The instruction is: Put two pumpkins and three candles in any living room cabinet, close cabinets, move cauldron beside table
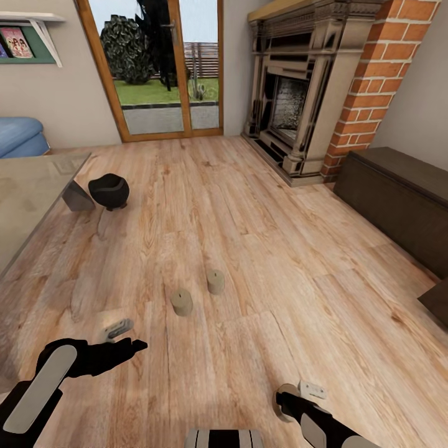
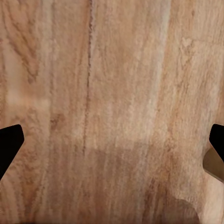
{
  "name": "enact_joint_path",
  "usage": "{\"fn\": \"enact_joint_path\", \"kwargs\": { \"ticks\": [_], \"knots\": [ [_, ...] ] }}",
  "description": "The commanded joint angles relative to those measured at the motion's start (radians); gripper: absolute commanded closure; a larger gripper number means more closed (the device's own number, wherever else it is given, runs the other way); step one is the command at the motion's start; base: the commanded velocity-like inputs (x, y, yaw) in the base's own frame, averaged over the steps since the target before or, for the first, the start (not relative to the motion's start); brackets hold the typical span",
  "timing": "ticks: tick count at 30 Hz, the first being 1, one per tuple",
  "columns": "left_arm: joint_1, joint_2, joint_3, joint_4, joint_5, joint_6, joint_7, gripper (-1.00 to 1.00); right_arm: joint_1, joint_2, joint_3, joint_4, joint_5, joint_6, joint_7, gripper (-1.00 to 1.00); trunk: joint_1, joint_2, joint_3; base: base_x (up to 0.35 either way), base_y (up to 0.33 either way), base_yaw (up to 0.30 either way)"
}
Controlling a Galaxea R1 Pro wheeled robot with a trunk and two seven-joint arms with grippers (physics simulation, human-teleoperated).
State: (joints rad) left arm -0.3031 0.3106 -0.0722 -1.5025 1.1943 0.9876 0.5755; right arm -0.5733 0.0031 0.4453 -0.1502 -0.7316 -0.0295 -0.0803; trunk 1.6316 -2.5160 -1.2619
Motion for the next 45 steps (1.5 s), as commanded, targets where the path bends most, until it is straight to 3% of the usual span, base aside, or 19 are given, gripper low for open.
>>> {"fn": "enact_joint_path", "kwargs": {
  "ticks": [1, 6, 9, 10, 12, 13, 14, 15, 19, 21, 26, 30, 45],
  "knots": [
    [-0.001, 0.001, -0.001, -0.001, 0.010, 0.000, 0.010, -1.00, 0.000, 0.000, 0.013, 0.000, -0.008, -0.004, -0.005, -1.00, 0.000, 0.000, -0.001, 0.000, 0.000, 0.000],
    [-0.001, 0.004, 0.000, -0.001, 0.023, 0.001, 0.009, -1.00, 0.000, 0.000, 0.019, 0.000, -0.005, -0.004, -0.005, -1.00, 0.000, 0.000, -0.001, 0.000, 0.000, 0.000],
    [0.000, 0.017, 0.001, -0.001, 0.139, 0.004, 0.008, -1.00, 0.000, 0.000, 0.019, 0.000, -0.005, -0.004, -0.005, -1.00, 0.000, 0.000, -0.001, 0.000, 0.000, 0.000],
    [0.000, 0.022, 0.001, -0.001, 0.164, 0.005, 0.008, -1.00, 0.000, 0.000, 0.019, 0.000, -0.005, -0.005, -0.006, -1.00, 0.000, 0.000, -0.001, 0.000, 0.000, 0.000],
    [0.001, 0.054, 0.003, -0.004, 0.266, 0.006, 0.007, -1.00, 0.000, 0.000, 0.019, 0.000, -0.005, -0.005, -0.006, -1.00, 0.000, 0.000, -0.001, 0.000, 0.000, 0.000],
    [0.001, 0.062, 0.003, -0.005, 0.292, 0.006, 0.007, -1.00, 0.000, 0.000, 0.019, 0.000, -0.005, -0.005, -0.006, -1.00, 0.000, 0.000, -0.001, 0.000, 0.000, 0.000],
    [0.001, 0.089, 0.009, -0.006, 0.374, 0.006, 0.005, -1.00, 0.000, 0.000, 0.020, 0.000, -0.005, -0.004, -0.006, -1.00, 0.000, 0.000, -0.001, 0.000, 0.000, 0.000],
    [0.001, 0.097, 0.013, -0.006, 0.403, 0.007, 0.003, -1.00, 0.000, 0.000, 0.020, 0.000, -0.005, -0.005, -0.006, -1.00, 0.000, 0.000, -0.001, 0.000, 0.000, 0.000],
    [0.009, 0.149, 0.055, -0.006, 0.599, 0.010, -0.061, -1.00, 0.000, 0.000, 0.020, 0.000, -0.005, -0.005, -0.005, -1.00, 0.000, 0.000, -0.001, 0.000, 0.000, 0.000],
    [0.011, 0.173, 0.063, -0.003, 0.633, 0.011, -0.119, -1.00, 0.000, 0.000, 0.020, 0.000, -0.005, -0.005, -0.005, -1.00, 0.000, 0.000, -0.001, 0.000, 0.000, 0.000],
    [0.015, 0.208, 0.067, 0.006, 0.647, 0.011, -0.272, -1.00, 0.000, -0.001, 0.020, 0.000, -0.005, -0.005, -0.005, -1.00, 0.000, 0.000, -0.001, 0.000, 0.000, 0.000],
    [0.017, 0.236, 0.066, 0.012, 0.648, 0.010, -0.364, -1.00, 0.000, -0.001, 0.020, 0.000, -0.005, -0.005, -0.005, -1.00, 0.002, -0.001, -0.016, 0.000, 0.000, 0.000],
    [0.018, 0.243, 0.066, 0.013, 0.647, 0.010, -0.388, -1.00, 0.000, 0.000, 0.020, 0.000, -0.003, -0.006, -0.005, -1.00, 0.002, -0.001, -0.020, 0.000, 0.000, 0.000]
  ]
}}
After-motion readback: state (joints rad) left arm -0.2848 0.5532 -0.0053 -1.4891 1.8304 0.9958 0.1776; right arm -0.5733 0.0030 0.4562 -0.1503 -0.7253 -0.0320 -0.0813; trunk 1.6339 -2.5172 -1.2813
